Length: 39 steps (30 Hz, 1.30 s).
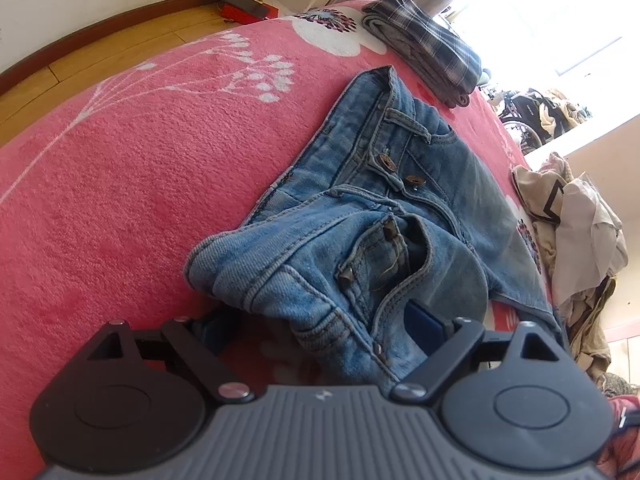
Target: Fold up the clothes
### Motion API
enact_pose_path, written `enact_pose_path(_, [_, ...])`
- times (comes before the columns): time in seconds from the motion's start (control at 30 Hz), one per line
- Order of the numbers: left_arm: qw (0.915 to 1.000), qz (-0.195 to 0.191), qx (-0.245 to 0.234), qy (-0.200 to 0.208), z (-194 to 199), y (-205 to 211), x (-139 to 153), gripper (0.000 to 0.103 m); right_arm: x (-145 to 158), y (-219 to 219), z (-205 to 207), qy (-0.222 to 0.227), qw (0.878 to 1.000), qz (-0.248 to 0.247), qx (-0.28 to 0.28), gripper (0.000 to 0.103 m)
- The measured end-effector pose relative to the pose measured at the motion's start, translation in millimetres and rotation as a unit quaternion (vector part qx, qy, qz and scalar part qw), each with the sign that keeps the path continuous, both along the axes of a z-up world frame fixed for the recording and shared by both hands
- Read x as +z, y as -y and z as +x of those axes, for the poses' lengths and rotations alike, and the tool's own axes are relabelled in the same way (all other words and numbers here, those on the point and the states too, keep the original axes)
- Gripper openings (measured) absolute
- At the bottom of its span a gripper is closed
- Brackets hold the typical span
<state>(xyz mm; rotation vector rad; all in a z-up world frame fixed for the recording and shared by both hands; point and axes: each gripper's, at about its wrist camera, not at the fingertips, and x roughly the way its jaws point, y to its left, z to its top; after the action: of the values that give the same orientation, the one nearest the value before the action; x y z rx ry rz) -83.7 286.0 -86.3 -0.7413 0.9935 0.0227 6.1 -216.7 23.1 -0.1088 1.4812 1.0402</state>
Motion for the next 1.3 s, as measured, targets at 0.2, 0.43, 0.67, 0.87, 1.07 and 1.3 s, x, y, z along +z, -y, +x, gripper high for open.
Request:
enact_pose_path(0.2, [0.9992, -0.033, 0.016, 0.013, -4.8, -9.6, -4.0, 0.089, 15.7, -127.3, 125.2, 0.071, 0.970, 0.234, 0.015, 0.080])
enact_pose_path(0.43, [0.9989, -0.036, 0.004, 0.030, -9.5, -13.7, -7.8, 0.083, -68.0, -275.0, 269.0, 0.120, 0.978, 0.147, -0.087, 0.080])
enact_pose_path(0.67, [0.9990, -0.018, -0.003, 0.042, -13.8, -16.5, -7.5, 0.053, -136.0, -320.0, 288.7, 0.081, 0.990, 0.080, -0.078, 0.082])
enact_pose_path(0.87, [0.9976, -0.001, -0.014, 0.068, -7.7, -8.7, -3.7, 0.014, -113.0, -322.4, 255.5, 0.126, 0.989, 0.068, -0.021, 0.032])
enact_pose_path(1.07, [0.9918, 0.029, 0.023, 0.122, -10.7, -15.3, 16.1, 0.012, -59.8, -308.7, 228.7, 0.243, 0.963, 0.103, -0.056, 0.015])
enact_pose_path(1.3, [0.9793, 0.082, 0.068, 0.172, -5.3, -51.1, 47.4, 0.012, -25.1, -336.1, 246.4, 0.296, 0.934, 0.170, -0.106, 0.011])
